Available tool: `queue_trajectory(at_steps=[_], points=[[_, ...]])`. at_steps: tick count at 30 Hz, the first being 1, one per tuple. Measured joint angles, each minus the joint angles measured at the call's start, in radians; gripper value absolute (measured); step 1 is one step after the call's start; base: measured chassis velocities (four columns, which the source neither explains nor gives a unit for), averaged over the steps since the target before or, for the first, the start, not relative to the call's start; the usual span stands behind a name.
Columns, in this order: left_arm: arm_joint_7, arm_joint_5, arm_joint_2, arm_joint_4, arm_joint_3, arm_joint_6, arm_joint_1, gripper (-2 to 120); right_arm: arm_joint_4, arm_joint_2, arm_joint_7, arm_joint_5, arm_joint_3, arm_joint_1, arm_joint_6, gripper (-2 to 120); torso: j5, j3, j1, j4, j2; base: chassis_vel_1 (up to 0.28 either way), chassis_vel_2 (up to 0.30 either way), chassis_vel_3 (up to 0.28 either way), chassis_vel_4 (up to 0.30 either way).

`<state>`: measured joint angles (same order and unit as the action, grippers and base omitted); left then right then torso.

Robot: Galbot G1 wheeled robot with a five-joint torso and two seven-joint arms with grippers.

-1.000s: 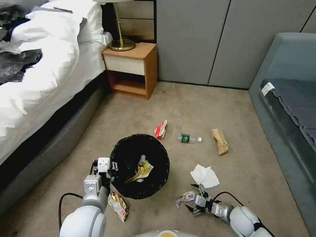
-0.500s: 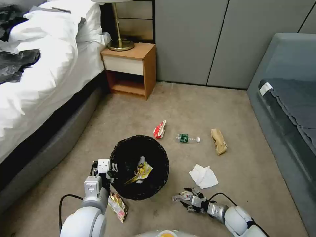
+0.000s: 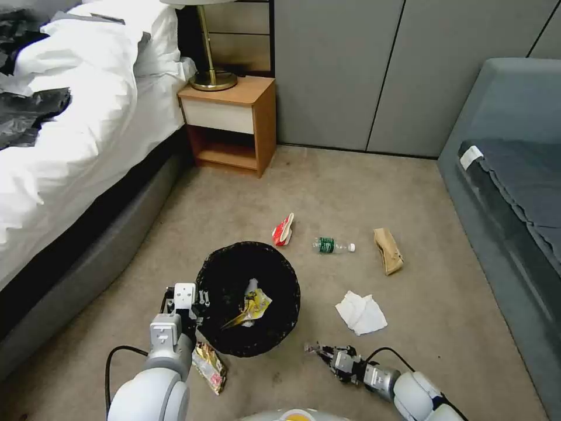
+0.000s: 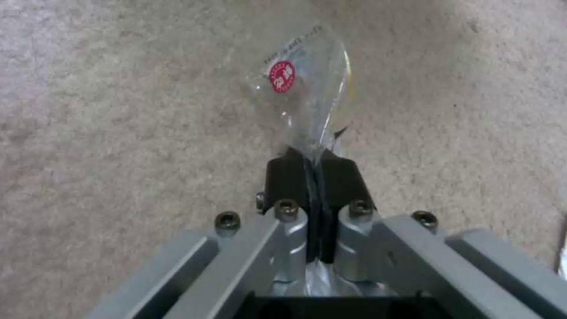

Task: Pick up the trash bin, then pick up the garbage from the floor and place it into the trash bin.

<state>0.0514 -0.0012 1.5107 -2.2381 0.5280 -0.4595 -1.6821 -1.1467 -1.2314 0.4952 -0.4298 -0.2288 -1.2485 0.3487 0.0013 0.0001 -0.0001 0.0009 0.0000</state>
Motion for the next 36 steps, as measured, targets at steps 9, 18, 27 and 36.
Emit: queue_trajectory(at_steps=[9, 18, 27, 36], points=[[0.0, 0.0, -0.001, 0.005, -0.008, 0.004, 0.006, 1, -0.044, 0.001, -0.022, 0.057, -0.037, -0.038, -0.003, 0, -0.0013, 0.0, 0.0, -0.0012, 0.0, 0.0, 0.0, 0.0, 0.0], [0.0, -0.005, -0.008, 0.008, -0.015, 0.005, 0.013, 0, -0.199, -0.02, -0.087, 0.166, -0.121, -0.095, 0.008, 0, -0.0014, 0.0, 0.0, -0.0009, 0.0, 0.0, 0.0, 0.0, 0.0], [0.0, -0.011, -0.018, 0.009, -0.016, 0.007, 0.013, 0, -0.502, -0.048, -0.22, 0.375, -0.231, -0.143, 0.004, 0, -0.0016, 0.0, 0.0, -0.0008, 0.0, 0.0, 0.0, 0.0, 0.0], [-0.001, -0.008, -0.018, 0.01, -0.03, 0.008, 0.02, 0, -0.833, -0.033, -0.289, 0.623, -0.249, -0.108, 0.027, 0, -0.0013, 0.0, 0.0, -0.0009, 0.0, 0.0, 0.0, 0.0, 0.0]])
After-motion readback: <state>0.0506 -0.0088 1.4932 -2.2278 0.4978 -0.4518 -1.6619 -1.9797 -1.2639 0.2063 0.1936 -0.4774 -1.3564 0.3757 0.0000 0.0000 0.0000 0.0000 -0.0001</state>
